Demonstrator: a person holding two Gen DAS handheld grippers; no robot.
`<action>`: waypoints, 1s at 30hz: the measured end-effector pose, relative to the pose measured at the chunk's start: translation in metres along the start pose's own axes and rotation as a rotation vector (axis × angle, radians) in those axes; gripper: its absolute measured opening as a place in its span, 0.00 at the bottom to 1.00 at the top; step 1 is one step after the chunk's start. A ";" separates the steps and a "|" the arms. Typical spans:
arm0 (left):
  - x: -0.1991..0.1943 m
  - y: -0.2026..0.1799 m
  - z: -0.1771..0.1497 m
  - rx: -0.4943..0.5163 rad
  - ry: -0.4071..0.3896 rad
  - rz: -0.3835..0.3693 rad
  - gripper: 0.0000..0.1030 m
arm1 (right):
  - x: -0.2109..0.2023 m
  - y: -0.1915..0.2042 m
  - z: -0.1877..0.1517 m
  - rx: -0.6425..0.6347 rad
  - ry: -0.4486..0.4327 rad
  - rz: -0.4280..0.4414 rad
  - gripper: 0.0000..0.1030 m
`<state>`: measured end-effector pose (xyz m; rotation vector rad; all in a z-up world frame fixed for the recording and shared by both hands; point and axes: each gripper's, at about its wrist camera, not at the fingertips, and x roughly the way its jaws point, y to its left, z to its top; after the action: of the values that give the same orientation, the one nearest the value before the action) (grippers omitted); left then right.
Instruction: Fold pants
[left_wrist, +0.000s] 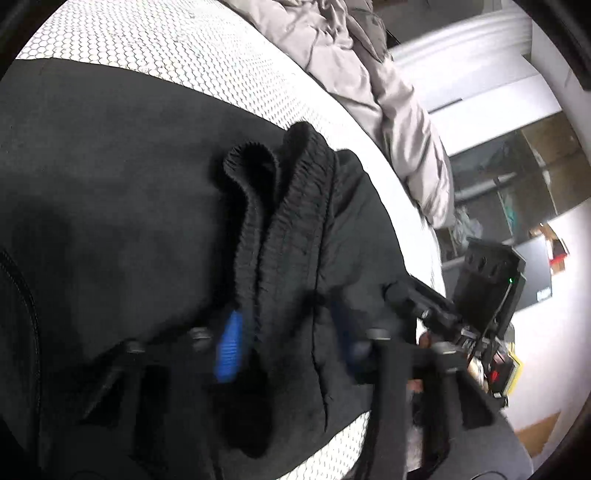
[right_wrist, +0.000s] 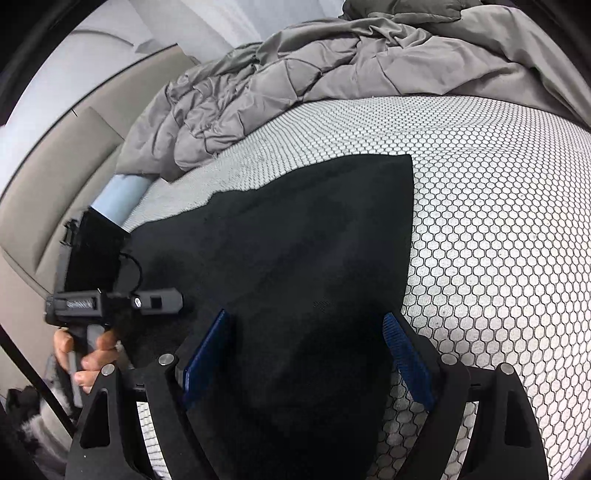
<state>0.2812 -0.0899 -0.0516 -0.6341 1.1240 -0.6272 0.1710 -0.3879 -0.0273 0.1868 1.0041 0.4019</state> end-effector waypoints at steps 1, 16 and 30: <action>-0.002 -0.003 0.000 0.007 -0.027 0.014 0.12 | 0.003 0.002 0.001 -0.007 0.005 -0.014 0.85; -0.156 0.070 -0.004 -0.042 -0.309 0.340 0.00 | 0.002 0.017 0.010 0.003 -0.035 0.120 0.85; -0.132 0.061 0.018 -0.005 -0.192 0.220 0.34 | 0.026 0.032 0.013 -0.007 -0.001 0.095 0.85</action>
<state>0.2660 0.0499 -0.0101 -0.5527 0.9991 -0.3671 0.1864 -0.3475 -0.0295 0.2294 0.9953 0.4918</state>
